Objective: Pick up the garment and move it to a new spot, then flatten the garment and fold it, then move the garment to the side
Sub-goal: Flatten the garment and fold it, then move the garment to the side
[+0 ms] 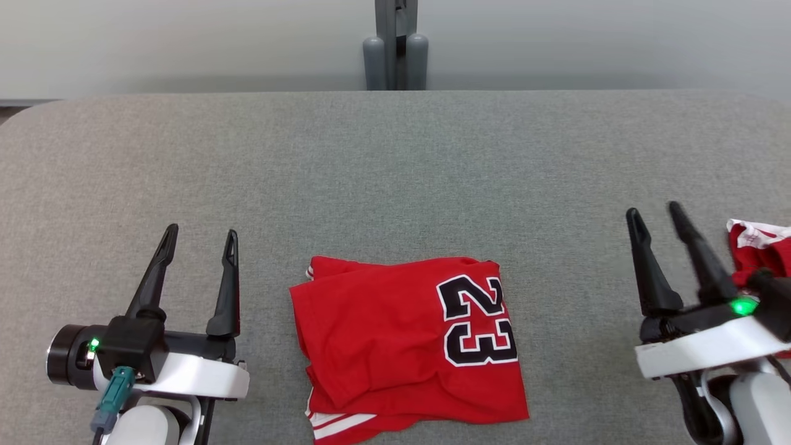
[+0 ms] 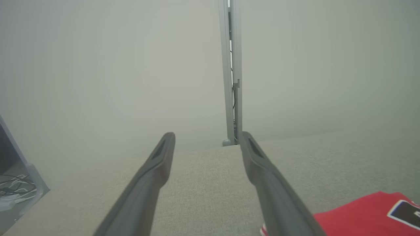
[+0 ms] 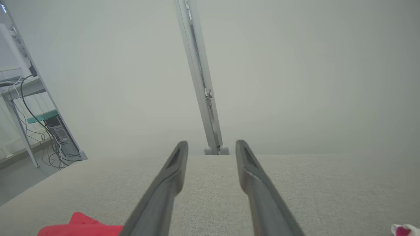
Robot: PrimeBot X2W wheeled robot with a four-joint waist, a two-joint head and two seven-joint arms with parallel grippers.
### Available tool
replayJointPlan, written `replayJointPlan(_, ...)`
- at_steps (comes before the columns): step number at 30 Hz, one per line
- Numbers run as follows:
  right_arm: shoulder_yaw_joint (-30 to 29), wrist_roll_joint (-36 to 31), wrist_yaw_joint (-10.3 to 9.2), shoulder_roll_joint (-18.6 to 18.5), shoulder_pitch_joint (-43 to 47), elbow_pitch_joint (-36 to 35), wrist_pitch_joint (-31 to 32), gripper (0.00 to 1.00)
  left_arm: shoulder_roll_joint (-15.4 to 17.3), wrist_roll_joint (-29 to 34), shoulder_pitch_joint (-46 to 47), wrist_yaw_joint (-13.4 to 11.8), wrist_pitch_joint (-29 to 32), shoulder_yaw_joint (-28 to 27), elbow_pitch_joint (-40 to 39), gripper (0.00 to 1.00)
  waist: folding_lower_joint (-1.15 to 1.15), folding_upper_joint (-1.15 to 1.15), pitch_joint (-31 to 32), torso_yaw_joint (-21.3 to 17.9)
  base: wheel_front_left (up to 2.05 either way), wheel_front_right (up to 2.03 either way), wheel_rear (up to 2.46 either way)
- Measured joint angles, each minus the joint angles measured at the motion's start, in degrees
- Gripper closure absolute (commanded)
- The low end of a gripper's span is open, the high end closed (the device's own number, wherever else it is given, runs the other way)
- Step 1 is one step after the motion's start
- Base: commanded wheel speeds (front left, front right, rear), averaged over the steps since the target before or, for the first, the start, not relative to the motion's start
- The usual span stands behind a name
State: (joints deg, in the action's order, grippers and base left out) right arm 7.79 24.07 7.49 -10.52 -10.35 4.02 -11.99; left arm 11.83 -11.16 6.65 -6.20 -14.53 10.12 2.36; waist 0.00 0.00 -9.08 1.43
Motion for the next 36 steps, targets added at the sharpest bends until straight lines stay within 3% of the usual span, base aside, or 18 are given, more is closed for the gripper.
replayJointPlan(6,-7.66,-6.73,-0.01,2.85,5.32,-4.45,2.52,0.0,0.25,0.49,-2.03,-0.91,1.41,0.42,-1.99,0.0,0.0,0.0,1.61,-1.02,0.0,0.0,0.0)
replayJointPlan(15,-13.29,-9.14,-0.01,4.95,12.55,-7.68,5.47,0.0,0.82,-0.13,-5.4,-1.18,3.46,0.94,-2.83,0.0,0.0,0.0,3.74,-0.91,0.0,0.0,0.0)
replayJointPlan(30,-14.74,-9.98,0.0,6.92,14.21,-10.59,7.03,0.0,1.29,-0.57,-6.39,-1.43,4.9,2.22,-3.78,0.0,0.0,0.0,3.19,0.46,0.0,0.0,0.0)
replayJointPlan(36,-11.09,-10.03,-0.01,5.63,13.55,-9.48,9.58,0.0,1.19,-0.58,-5.6,-1.35,4.64,2.9,-3.64,0.0,0.0,0.0,2.68,2.1,0.0,0.0,0.0)
